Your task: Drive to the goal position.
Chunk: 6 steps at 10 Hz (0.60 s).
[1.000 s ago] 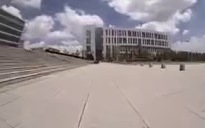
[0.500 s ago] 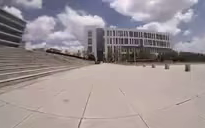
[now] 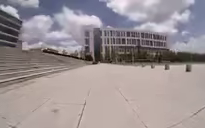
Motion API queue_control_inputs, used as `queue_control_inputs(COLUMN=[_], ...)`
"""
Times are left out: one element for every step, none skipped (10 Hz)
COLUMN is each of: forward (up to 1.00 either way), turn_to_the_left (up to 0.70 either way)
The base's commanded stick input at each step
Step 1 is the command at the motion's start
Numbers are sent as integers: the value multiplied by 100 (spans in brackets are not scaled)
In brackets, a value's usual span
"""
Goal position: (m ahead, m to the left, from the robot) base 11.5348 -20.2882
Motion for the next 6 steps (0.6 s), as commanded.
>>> queue_control_inputs(forward=[70, 70, 70, 70, 70, 70], turn_to_the_left=[-35, -35, -35, -35, -35, -2])
